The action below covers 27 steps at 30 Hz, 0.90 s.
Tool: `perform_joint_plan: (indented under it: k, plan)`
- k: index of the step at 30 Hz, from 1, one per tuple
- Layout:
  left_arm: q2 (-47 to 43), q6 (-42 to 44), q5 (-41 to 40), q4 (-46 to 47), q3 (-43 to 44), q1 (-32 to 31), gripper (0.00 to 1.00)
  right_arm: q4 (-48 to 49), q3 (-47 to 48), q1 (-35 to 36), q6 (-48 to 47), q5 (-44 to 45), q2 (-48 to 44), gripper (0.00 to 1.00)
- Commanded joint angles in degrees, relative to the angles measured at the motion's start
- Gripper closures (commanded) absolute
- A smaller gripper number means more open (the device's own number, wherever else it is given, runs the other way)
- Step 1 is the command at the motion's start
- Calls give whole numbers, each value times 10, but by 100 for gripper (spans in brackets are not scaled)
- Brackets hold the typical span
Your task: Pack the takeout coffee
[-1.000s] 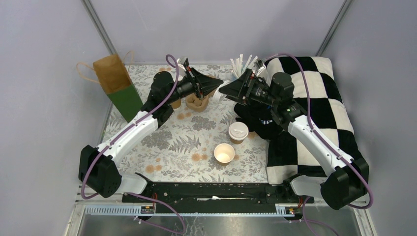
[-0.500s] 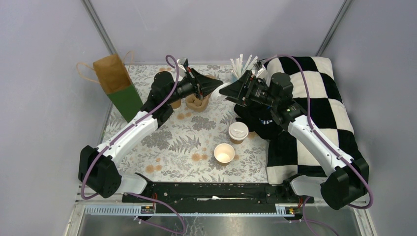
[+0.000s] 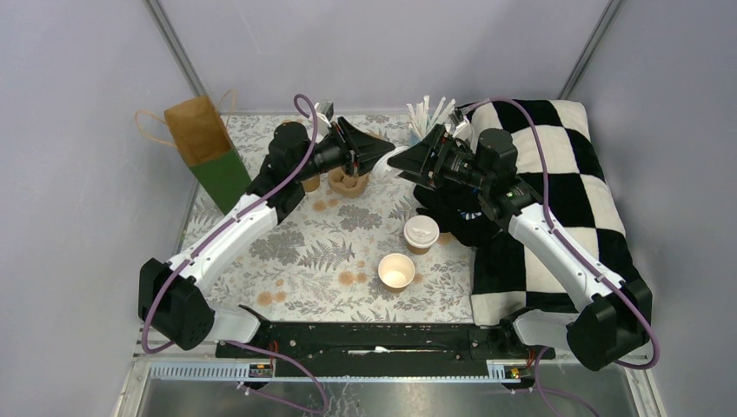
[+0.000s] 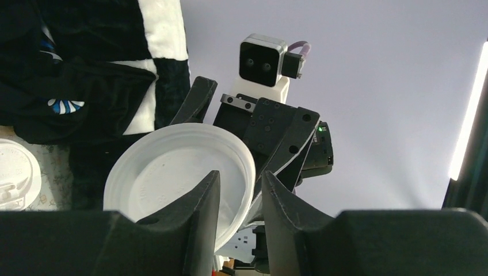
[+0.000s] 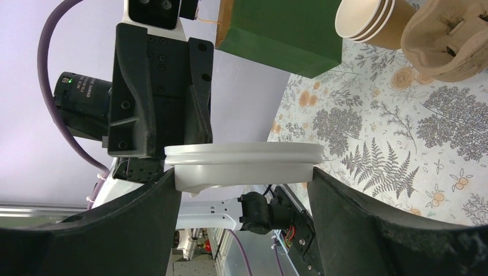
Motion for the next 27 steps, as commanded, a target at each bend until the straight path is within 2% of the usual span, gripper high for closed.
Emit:
perform_joint_plan:
  k: [1,4,8,17,20,23,27]
  plan:
    - [-20,25,16,-4,26,-2,65,32,17,5,15,-6,-4,20]
    - [-18,42,16,-30,36,-2,66,32,14,5,17,-8,-5,20]
    - [-15,60,17,-57,51,-2,78,20,18,5,19,-13,-2,19]
    - [-10,50,21,-54,57,-2,100,-3,24,5,15,-19,-2,12]
    - [-11,44,20,-52,58,-2,100,-34,34,5,1,-13,-5,6]
    - [-17,11,5,-53,53,-1,100,-125,62,5,-73,6,-15,0]
    - [-38,-115,-25,-41,7,0,100,-240,100,10,-204,69,-49,0]
